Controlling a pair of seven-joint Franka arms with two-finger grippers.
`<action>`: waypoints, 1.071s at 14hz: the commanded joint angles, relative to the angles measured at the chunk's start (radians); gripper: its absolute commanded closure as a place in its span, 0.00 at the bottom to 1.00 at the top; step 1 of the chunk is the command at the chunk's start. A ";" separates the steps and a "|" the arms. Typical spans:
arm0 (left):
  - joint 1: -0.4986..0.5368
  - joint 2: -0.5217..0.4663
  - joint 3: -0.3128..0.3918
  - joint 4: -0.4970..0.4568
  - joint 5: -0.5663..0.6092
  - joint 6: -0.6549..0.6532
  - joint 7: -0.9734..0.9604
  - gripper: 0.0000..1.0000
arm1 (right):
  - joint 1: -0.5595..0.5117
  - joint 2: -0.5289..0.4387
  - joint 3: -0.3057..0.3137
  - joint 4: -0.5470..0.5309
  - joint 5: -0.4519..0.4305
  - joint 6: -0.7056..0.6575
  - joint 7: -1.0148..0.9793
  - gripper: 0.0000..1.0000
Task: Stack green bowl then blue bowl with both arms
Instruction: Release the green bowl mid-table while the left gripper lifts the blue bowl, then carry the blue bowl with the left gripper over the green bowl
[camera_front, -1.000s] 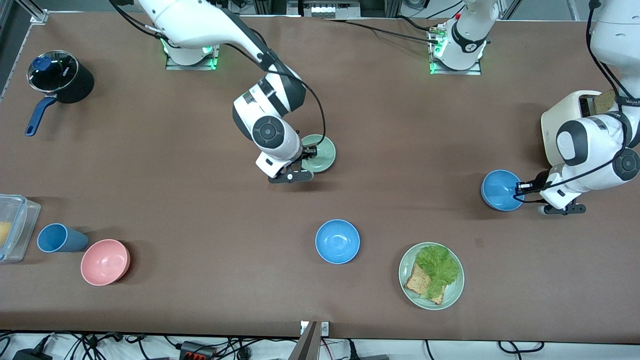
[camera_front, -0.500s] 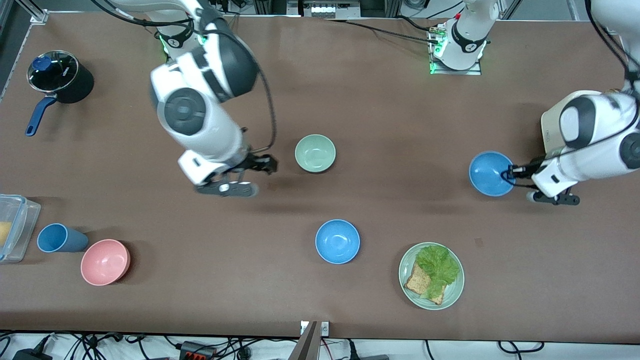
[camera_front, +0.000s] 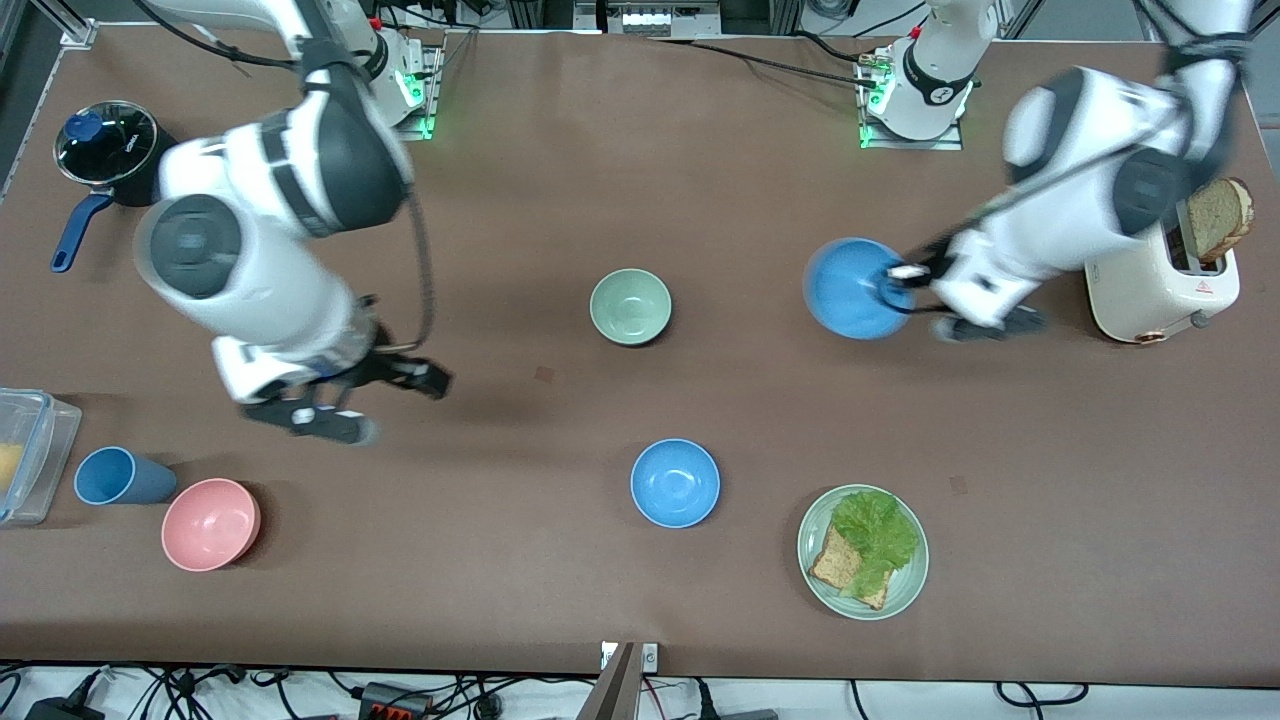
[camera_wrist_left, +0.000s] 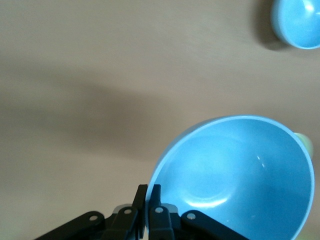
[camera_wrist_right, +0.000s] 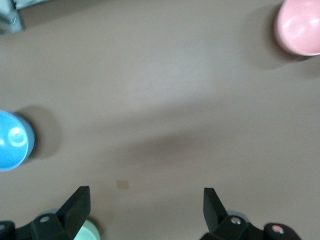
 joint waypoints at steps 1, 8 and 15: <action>0.011 0.068 -0.121 -0.005 -0.019 0.093 -0.236 1.00 | -0.123 -0.085 0.049 -0.072 -0.005 -0.010 -0.080 0.00; -0.188 0.257 -0.144 0.003 0.108 0.334 -0.547 1.00 | -0.407 -0.206 0.097 -0.153 0.003 -0.023 -0.504 0.00; -0.337 0.424 -0.120 0.076 0.352 0.416 -0.607 1.00 | -0.426 -0.298 0.103 -0.226 -0.071 -0.044 -0.564 0.00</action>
